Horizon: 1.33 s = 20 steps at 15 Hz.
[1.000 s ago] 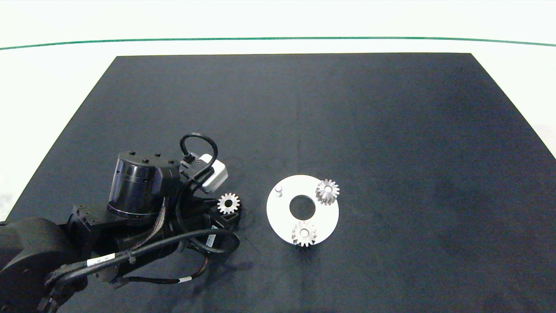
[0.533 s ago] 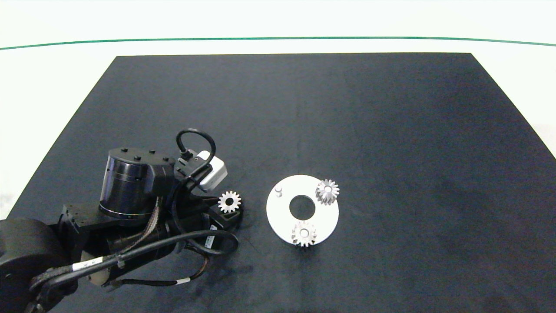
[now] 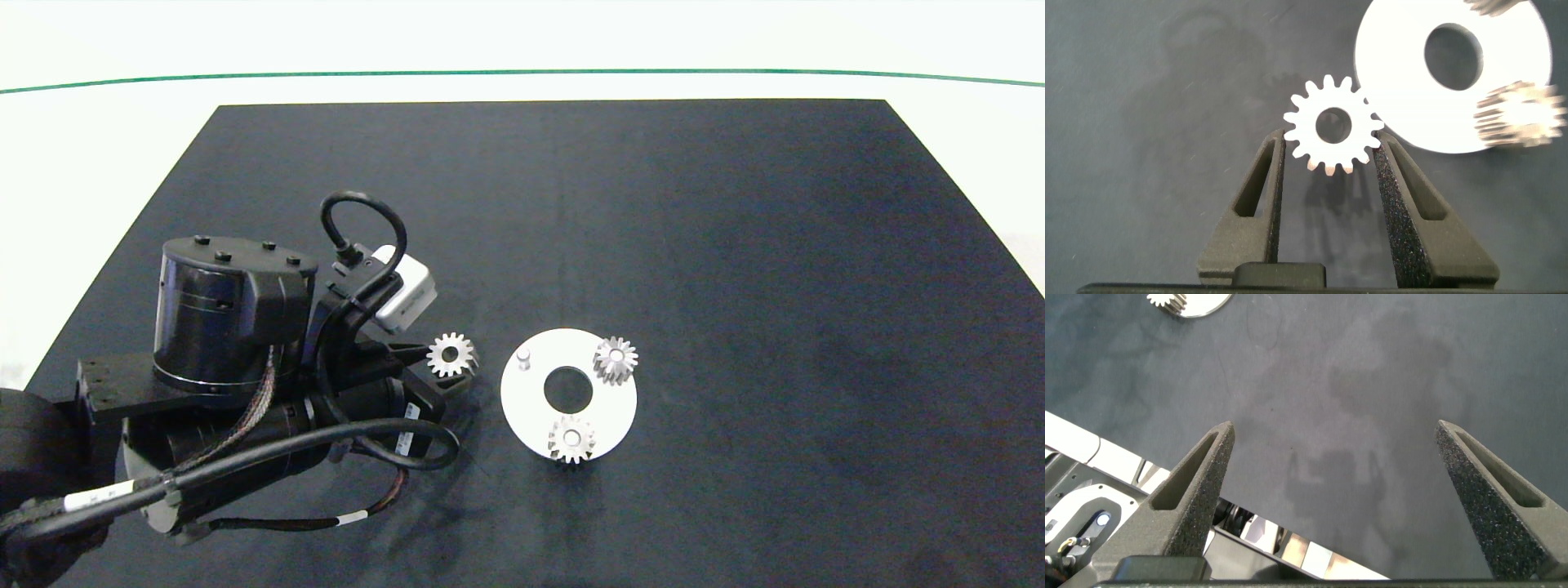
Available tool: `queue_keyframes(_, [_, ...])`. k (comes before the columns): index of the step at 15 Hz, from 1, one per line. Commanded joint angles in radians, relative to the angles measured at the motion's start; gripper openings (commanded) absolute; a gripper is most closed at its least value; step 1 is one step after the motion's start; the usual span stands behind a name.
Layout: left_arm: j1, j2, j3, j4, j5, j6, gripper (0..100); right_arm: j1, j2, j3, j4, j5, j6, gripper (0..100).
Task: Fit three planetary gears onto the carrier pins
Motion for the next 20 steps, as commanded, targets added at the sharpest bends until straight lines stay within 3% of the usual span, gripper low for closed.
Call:
queue_keyframes(1, [-0.062, 0.004, -0.073, 0.057, 0.017, 0.001, 1, -0.002, 0.004, -0.004, 0.005, -0.001, -0.001, 100])
queue_keyframes(3, [-0.079, 0.037, -0.096, 0.056, 0.042, 0.001, 1, 0.001, 0.011, -0.005, 0.005, -0.001, -0.001, 100])
queue_keyframes(8, [-0.111, 0.112, -0.153, 0.056, 0.068, 0.001, 1, -0.002, 0.012, -0.014, 0.005, -0.001, -0.002, 100])
queue_keyframes(20, [-0.123, 0.178, -0.196, 0.051, 0.074, 0.000, 1, -0.002, 0.023, -0.027, 0.006, -0.001, -0.005, 100])
